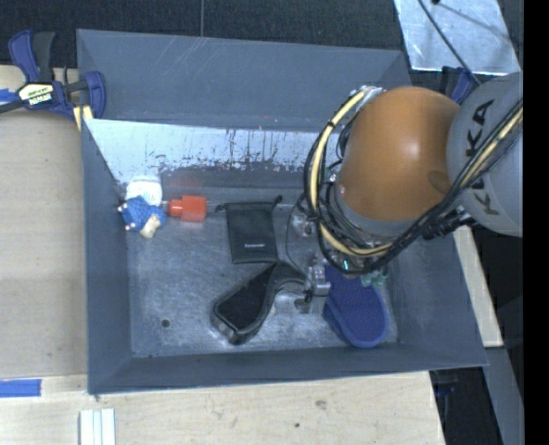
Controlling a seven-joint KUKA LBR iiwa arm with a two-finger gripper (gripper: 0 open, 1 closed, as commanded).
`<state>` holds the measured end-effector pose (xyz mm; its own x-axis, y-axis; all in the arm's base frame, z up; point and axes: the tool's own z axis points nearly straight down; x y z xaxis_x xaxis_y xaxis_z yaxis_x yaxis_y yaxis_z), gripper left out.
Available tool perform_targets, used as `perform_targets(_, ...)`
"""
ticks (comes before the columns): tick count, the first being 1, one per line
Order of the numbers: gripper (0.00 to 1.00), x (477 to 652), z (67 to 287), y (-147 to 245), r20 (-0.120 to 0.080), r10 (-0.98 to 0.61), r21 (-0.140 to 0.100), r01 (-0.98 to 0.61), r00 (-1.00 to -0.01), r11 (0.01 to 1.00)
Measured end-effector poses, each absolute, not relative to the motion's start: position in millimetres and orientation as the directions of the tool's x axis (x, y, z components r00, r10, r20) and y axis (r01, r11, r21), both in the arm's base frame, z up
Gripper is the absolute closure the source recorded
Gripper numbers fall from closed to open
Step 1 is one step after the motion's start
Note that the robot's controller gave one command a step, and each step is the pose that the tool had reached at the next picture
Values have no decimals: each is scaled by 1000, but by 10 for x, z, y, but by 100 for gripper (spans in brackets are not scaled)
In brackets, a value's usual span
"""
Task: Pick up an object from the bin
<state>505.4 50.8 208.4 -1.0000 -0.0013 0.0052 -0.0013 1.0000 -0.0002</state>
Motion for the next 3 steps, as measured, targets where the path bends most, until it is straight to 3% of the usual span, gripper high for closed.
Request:
perform_targets(1,0,5534,683,615,14,-188,-3,-188,-982,982)
perform_targets(2,100,5586,725,622,-10,-185,-4,-185,-983,983)
perform_targets(3,100,5396,1905,544,-6,-158,-2,-158,-987,987)
